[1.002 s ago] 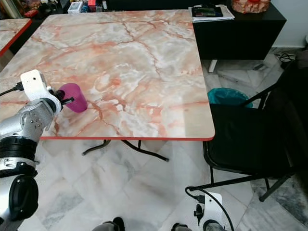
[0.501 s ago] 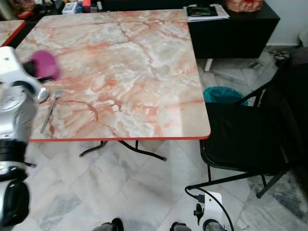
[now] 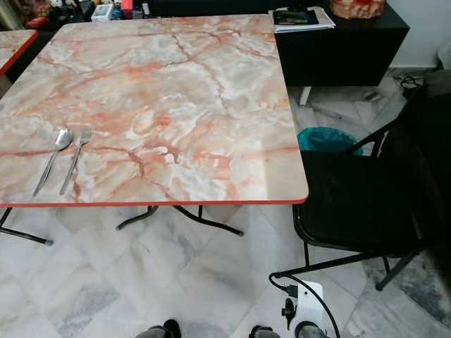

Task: Setting the table

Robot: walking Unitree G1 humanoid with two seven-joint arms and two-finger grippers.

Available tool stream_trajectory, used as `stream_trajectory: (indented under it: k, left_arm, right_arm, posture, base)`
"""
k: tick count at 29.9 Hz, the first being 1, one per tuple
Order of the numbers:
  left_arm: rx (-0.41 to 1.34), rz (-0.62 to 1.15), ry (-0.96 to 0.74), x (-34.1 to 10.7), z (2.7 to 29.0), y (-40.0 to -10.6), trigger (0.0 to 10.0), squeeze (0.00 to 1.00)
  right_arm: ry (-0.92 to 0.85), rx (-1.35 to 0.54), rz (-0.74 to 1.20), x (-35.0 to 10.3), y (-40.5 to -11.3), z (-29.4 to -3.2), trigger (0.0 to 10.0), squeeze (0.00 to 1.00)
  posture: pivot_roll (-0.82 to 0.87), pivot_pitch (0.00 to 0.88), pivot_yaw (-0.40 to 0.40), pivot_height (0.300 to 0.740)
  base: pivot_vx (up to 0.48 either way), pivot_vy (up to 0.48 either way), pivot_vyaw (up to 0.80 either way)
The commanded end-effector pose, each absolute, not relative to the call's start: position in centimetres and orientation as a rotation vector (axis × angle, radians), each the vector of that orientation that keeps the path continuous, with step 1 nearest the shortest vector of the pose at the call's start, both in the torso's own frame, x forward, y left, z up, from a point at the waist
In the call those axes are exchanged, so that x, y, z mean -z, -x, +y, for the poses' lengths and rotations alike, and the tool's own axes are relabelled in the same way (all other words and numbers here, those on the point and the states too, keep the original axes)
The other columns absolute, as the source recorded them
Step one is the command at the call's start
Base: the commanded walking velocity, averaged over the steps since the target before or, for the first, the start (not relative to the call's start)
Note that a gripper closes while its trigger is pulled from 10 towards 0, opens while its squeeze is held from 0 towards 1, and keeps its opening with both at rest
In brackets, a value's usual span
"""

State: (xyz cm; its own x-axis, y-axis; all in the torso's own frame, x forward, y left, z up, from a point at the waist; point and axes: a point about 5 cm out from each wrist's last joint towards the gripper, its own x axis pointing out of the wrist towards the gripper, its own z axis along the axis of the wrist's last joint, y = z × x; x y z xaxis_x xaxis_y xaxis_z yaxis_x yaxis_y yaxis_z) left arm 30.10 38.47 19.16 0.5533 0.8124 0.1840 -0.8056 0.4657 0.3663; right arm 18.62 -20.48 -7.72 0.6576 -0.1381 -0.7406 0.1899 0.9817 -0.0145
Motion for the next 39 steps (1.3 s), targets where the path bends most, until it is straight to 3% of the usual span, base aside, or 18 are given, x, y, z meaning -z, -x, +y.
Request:
stream_trajectory:
  k: [1,10,12,16,18,22,23,24,27,28,30,33,39]
  left_arm:
    - [-1.044,0.07,-0.507,-18.5,39.5,-29.1,10.0,0.0]
    - [-1.137,0.295,-0.588,-12.2,40.6,-25.5,10.0,0.0]
    - [-1.093,0.45,-0.583,-8.1,40.0,-23.4,10.0,0.0]
    - [-1.034,0.521,-0.557,-6.1,39.2,-22.8,10.0,0.0]
    - [-0.925,0.618,-0.48,-2.9,37.2,-21.9,10.0,0.0]
    - [-0.817,0.659,-0.404,-0.8,35.2,-21.6,10.0,0.0]
    - [-0.68,0.723,-0.349,1.1,33.0,-21.6,10.0,0.0]
    - [-0.68,0.723,-0.349,1.1,33.0,-21.6,10.0,0.0]
    - [-0.435,0.74,-0.218,3.1,28.6,-22.4,10.0,0.0]
    - [-0.435,0.74,-0.218,3.1,28.6,-22.4,10.0,0.0]
    - [-0.328,0.754,-0.105,4.0,26.0,-22.8,10.0,0.0]
    - [-0.176,0.763,-0.098,4.7,23.0,-23.1,10.0,0.0]
    - [-0.186,0.75,-0.051,4.9,21.8,-23.2,10.0,0.0]
  right_arm:
    - [-0.077,0.193,0.85,8.0,-18.2,-20.3,10.0,0.0]
    - [-0.078,0.195,0.851,8.0,-18.1,-20.2,10.0,0.0]
    - [-0.077,0.196,0.854,8.1,-18.0,-20.3,10.0,0.0]
    - [-0.075,0.196,0.854,8.1,-18.0,-20.3,10.0,0.0]
    - [-0.073,0.196,0.855,8.1,-18.0,-20.3,10.0,0.0]
    - [-0.071,0.198,0.857,8.1,-17.9,-20.4,10.0,0.0]
    - [-0.066,0.196,0.861,8.1,-17.9,-20.4,10.0,0.0]
    - [-0.066,0.196,0.861,8.1,-17.9,-20.4,10.0,0.0]
    - [-0.06,0.189,0.865,8.1,-17.9,-20.5,10.0,0.0]
    - [-0.06,0.189,0.865,8.1,-17.9,-20.5,10.0,0.0]
    - [-0.057,0.186,0.867,8.1,-17.9,-20.5,10.0,0.0]
    - [-0.055,0.186,0.868,8.1,-17.9,-20.6,10.0,0.0]
    - [-0.055,0.189,0.865,8.1,-17.9,-20.7,10.0,0.0]
  posture:
    - [-0.03,0.173,0.067,0.74]
    - [-0.03,0.171,0.07,0.74]
    - [-0.04,0.166,0.071,0.74]
    - [-0.04,0.164,0.072,0.74]
    - [-0.05,0.16,0.071,0.74]
    - [-0.05,0.156,0.069,0.74]
    - [-0.05,0.154,0.067,0.74]
    - [-0.05,0.154,0.067,0.74]
    - [-0.06,0.148,0.062,0.74]
    - [-0.06,0.148,0.062,0.74]
    - [-0.06,0.147,0.061,0.74]
    - [-0.05,0.145,0.059,0.74]
    - [-0.06,0.147,0.056,0.74]
  base:
    - [0.0,0.0,0.0]
    - [0.0,0.0,0.0]
    - [0.0,0.0,0.0]
    - [0.0,0.0,0.0]
    - [0.0,0.0,0.0]
    - [0.0,0.0,0.0]
    - [0.0,0.0,0.0]
    - [0.0,0.0,0.0]
    - [0.0,0.0,0.0]
    - [0.0,0.0,0.0]
    - [0.0,0.0,0.0]
    - [0.0,0.0,0.0]
    - [0.0,0.0,0.0]
